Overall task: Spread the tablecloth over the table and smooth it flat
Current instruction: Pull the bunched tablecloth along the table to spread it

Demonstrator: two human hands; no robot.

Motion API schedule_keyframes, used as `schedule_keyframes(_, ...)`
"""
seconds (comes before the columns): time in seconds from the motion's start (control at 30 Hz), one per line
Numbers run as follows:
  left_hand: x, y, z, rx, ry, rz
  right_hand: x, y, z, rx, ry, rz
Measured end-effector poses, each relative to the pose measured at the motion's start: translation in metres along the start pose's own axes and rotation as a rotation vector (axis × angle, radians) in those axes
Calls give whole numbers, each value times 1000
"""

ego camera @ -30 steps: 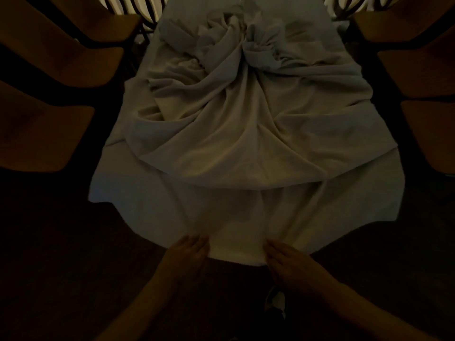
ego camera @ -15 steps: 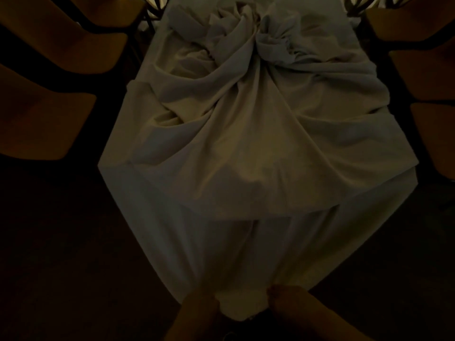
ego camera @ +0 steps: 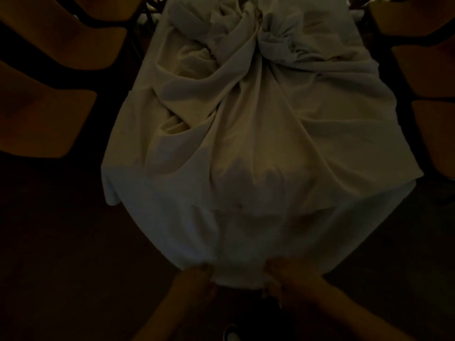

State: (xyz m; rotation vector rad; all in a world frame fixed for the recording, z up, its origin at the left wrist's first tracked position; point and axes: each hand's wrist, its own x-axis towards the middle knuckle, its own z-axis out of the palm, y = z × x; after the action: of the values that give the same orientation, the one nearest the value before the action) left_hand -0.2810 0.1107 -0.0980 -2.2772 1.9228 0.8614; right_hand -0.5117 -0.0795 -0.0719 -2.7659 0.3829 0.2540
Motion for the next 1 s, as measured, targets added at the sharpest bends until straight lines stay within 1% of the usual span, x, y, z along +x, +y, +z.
schedule_keyframes(0.03, 4, -6, -19, 18, 103, -6, 4, 10, -19, 11, 69, 35)
schedule_keyframes(0.07, 11, -12, -42, 15, 216, -63, 14, 23, -39, 32, 149, 80)
schedule_keyframes(0.1, 19, -18, -68, -11, 290, -102, 22, 35, -57, 24, 213, 116)
schedule_keyframes(0.2, 42, -35, -132, -13, 635, -224, 44, 67, -105, 0, 346, 199)
schedule_keyframes(0.23, 50, -45, -149, -6, 698, -266, 50, 79, -116, -39, 386, 226)
schedule_keyframes(0.33, 80, -86, -184, -34, 787, -471, 72, 116, -135, -113, 386, 299)
schedule_keyframes(0.37, 90, -100, -193, -22, 786, -541, 81, 125, -137, -123, 393, 320)
schedule_keyframes(0.47, 114, -136, -206, -41, 730, -728, 110, 137, -134, -175, 321, 367)
schedule_keyframes(0.53, 124, -158, -208, -107, 696, -799, 131, 141, -129, -182, 260, 415)
schedule_keyframes(0.6, 130, -177, -208, -169, 712, -832, 149, 144, -122, -166, 235, 458)
schedule_keyframes(0.67, 133, -188, -211, -152, 656, -874, 160, 145, -118, -165, 224, 485)
schedule_keyframes(0.73, 133, -192, -212, -127, 586, -899, 163, 146, -114, -184, 237, 466)
schedule_keyframes(0.9, 128, -197, -218, -141, 533, -883, 162, 151, -114, -168, 270, 464)
schedule_keyframes(0.97, 120, -204, -215, -125, 520, -874, 163, 153, -114, -165, 251, 463)
schedule_keyframes(1.0, 114, -212, -214, -115, 503, -898, 163, 154, -115, -160, 240, 465)
